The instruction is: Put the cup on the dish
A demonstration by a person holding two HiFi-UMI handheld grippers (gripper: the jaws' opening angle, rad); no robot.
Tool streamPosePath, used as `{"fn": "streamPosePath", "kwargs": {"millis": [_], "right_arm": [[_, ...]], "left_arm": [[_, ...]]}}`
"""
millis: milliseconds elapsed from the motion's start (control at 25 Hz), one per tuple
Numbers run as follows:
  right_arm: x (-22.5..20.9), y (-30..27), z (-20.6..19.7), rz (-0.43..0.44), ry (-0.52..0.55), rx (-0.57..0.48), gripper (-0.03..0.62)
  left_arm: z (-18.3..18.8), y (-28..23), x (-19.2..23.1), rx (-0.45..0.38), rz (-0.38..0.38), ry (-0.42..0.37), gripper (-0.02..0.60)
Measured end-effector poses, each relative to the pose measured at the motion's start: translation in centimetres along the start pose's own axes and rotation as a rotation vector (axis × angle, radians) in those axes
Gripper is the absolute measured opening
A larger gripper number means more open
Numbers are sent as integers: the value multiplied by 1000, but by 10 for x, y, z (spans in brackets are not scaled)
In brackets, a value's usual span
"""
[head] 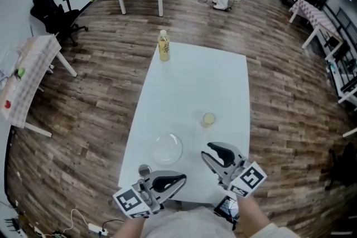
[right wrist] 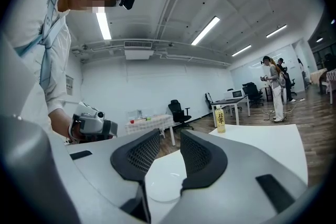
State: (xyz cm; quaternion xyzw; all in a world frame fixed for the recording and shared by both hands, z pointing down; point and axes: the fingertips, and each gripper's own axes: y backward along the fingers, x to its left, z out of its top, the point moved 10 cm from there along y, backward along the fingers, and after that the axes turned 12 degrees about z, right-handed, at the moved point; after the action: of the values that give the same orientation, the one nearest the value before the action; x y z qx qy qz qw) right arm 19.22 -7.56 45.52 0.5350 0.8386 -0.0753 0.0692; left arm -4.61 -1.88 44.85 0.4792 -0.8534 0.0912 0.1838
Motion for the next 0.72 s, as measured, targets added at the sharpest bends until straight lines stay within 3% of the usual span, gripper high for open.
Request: {"fn": "streamPosePath", "kwargs": {"millis": [720], "right_arm": [[-61,-4,-36,-147,5,45,252]], "left_arm": [[-7,-1,2,36,17,12,2]]}}
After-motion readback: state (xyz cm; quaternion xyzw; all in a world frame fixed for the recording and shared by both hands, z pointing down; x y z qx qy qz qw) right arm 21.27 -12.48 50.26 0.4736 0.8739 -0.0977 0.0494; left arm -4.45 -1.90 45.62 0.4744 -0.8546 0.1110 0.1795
